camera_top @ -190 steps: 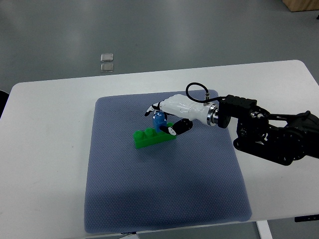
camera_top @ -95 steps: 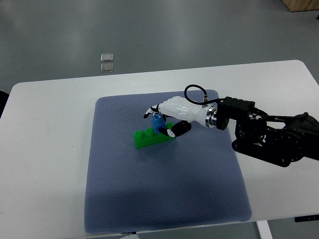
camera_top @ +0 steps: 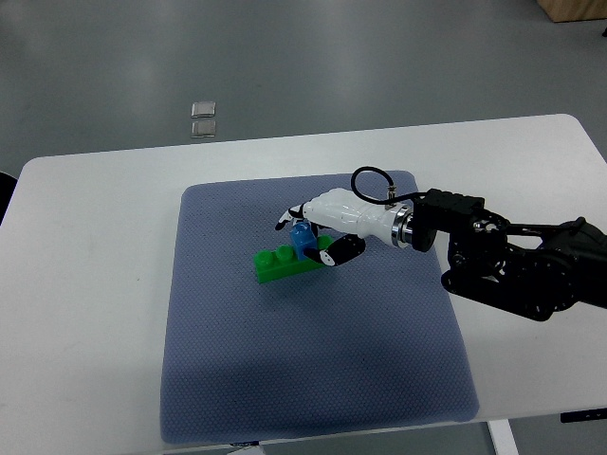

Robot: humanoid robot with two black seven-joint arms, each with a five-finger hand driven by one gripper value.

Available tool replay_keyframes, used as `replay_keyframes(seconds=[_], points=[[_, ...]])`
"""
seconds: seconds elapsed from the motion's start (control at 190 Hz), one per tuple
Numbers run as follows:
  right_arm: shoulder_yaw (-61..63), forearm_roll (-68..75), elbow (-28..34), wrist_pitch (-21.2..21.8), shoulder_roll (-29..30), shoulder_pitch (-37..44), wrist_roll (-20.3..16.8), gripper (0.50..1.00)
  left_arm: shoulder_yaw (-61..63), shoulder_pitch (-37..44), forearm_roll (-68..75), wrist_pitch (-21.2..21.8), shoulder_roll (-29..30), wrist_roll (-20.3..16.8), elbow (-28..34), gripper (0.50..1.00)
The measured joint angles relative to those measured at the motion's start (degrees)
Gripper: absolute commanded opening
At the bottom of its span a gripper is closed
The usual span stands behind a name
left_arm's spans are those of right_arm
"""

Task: Stack blue block on green block with right hand
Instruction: 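Lower the blue block onto the green block's studs and press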

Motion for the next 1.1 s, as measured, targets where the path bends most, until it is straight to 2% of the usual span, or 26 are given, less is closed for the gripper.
replay_keyframes(seconds=[0.52, 1.099], points=[[-0.01, -0.08, -3.01, -0.48, 1.18, -0.67, 0.01, 0.5, 0.0, 0.0, 0.0, 0.0, 0.0, -0.01, 0.0, 1.0], [-0.05, -0.09, -3.16, -0.74, 1.3, -1.01, 0.02, 0.5, 0.0, 0.0, 0.0, -0.01, 0.0, 0.01, 0.0, 1.0]])
